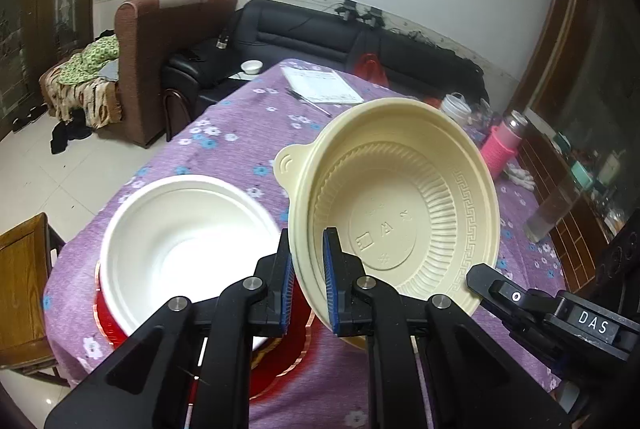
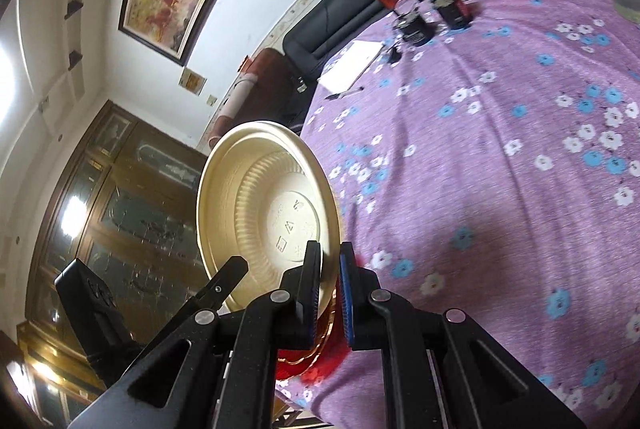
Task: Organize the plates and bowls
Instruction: 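Lift the beige bowl and carry it toward the red plate stack, then lower the beige bowl into the white bowls on the stack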
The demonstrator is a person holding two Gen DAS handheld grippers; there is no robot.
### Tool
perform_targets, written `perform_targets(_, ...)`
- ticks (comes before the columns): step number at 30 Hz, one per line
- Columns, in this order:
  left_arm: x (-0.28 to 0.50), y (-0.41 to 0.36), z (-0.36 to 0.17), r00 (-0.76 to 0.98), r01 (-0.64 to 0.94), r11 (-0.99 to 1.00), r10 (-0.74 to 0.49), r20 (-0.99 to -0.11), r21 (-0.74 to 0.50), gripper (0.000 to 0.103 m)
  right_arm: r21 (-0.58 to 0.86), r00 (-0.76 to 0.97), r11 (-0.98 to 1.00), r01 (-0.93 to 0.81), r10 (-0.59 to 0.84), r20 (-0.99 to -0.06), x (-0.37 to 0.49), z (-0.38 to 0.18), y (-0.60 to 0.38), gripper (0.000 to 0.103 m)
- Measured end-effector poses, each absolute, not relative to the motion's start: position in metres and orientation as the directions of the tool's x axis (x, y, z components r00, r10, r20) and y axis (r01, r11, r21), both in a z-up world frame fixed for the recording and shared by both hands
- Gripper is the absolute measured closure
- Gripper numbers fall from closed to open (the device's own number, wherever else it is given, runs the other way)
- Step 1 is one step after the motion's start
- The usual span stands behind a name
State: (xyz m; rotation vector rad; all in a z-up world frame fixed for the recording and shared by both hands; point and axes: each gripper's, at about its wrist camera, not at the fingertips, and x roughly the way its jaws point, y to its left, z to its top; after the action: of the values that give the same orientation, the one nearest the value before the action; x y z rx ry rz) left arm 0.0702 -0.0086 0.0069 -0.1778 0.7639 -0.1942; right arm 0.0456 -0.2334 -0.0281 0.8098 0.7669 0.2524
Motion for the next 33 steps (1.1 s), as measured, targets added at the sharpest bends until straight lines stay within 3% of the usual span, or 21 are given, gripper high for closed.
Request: perform_targets(33,0.075,0.084,-0.024,0.689,-0.04,0.966,-0.16,-0.707,-0.257,0.092,0.693,0.59,0.72,0.005,0.558,-0.584,0.074,-0.047,-0.129,0.093)
